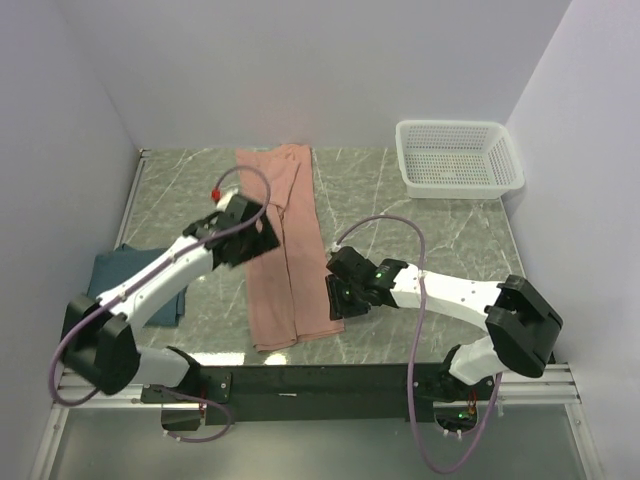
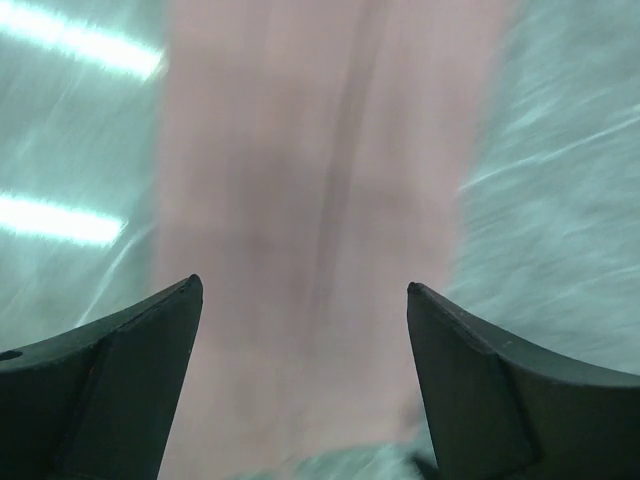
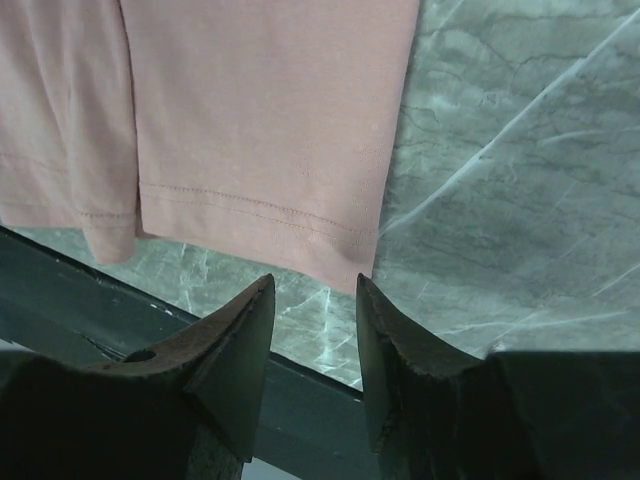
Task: Fold and stack the t-shirts
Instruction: Fold the tshirt
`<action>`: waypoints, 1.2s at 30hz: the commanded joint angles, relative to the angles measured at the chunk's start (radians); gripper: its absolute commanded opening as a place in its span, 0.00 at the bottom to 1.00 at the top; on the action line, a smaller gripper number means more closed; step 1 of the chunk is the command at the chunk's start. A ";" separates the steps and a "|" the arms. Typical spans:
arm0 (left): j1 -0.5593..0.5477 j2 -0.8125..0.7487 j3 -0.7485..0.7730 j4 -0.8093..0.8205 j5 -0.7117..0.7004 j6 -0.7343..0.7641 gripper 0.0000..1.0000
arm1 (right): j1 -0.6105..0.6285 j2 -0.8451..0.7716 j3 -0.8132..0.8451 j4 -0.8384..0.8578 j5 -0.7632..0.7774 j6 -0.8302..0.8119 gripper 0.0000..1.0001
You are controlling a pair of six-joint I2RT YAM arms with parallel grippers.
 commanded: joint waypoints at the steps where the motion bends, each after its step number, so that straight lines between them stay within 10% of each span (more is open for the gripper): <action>1: -0.032 -0.094 -0.170 -0.135 -0.003 -0.112 0.88 | 0.003 0.010 -0.003 0.006 0.005 0.044 0.45; 9: -0.106 -0.234 -0.432 -0.168 0.089 -0.215 0.86 | 0.004 0.067 0.005 -0.006 -0.016 0.054 0.44; 36: -0.275 -0.149 -0.543 -0.174 0.190 -0.301 0.70 | -0.005 0.133 -0.009 -0.001 0.028 0.087 0.39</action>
